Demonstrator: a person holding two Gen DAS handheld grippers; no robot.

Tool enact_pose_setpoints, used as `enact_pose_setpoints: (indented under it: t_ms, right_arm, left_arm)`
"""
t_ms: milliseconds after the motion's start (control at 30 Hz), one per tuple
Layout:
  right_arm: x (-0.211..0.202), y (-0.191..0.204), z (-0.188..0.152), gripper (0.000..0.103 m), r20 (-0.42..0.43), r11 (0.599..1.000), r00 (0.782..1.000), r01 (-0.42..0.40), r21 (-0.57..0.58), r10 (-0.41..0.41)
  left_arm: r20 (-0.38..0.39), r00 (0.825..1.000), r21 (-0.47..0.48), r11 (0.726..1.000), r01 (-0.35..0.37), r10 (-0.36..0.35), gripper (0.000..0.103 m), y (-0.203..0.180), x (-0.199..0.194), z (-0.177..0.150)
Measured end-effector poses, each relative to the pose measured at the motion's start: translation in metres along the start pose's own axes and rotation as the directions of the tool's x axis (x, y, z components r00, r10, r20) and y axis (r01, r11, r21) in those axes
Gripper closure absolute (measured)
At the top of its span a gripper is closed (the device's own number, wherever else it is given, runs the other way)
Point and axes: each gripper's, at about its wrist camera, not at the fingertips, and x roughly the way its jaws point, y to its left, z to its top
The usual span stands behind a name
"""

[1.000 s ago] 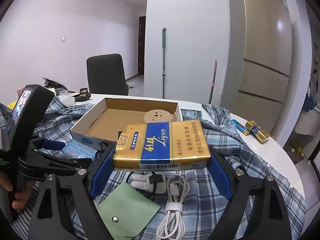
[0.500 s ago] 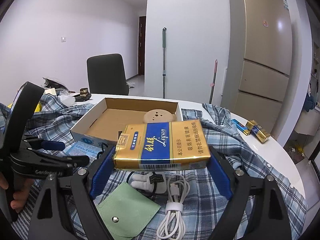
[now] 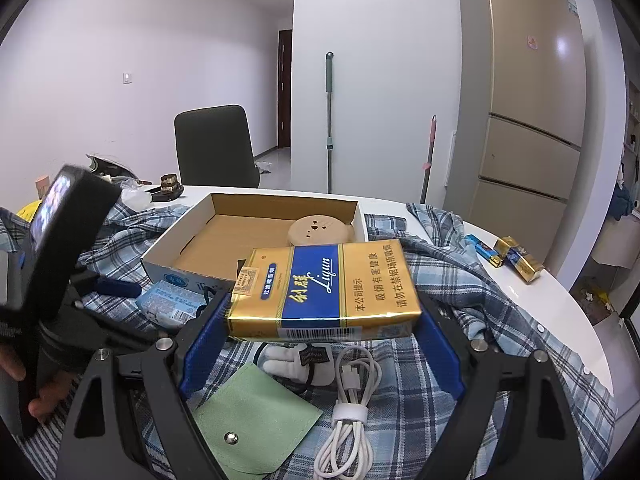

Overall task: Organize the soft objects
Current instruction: 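Grasp the blue wet-wipe pack with the left gripper while the right gripper holds the gold box, then carry the wet-wipe pack and gold box over the box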

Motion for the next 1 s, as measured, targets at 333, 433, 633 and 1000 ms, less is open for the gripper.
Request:
enact_pose_setpoints:
  t_ms: [333, 433, 633, 1000]
  right_arm:
    - [0.002, -0.001, 0.001, 0.016, -0.010, 1.000, 1.000, -0.004, 0.005, 0.005]
    - [0.003, -0.001, 0.000, 0.016, -0.010, 1.000, 1.000, -0.005, 0.005, 0.005]
    - [0.001, -0.003, 0.000, 0.016, 0.003, 1.000, 1.000, -0.010, 0.010, 0.010]
    - [-0.014, -0.011, 0.006, 0.016, 0.055, 0.999, 0.998, -0.003, 0.048, 0.001]
  left_arm:
    - [-0.041, 0.999, -0.020, 0.999, 0.025, -0.025, 0.017, 0.004, 0.013, 0.002]
    - [-0.001, 1.000, -0.037, 0.999, 0.023, -0.023, 0.026, 0.007, 0.004, -0.002]
    - [0.167, 0.985, -0.047, 0.997, 0.060, -0.051, 0.029, 0.013, -0.029, -0.011]
    - [0.586, 0.809, -0.036, 0.996, 0.088, -0.050, 0.029, 0.020, -0.115, -0.037]
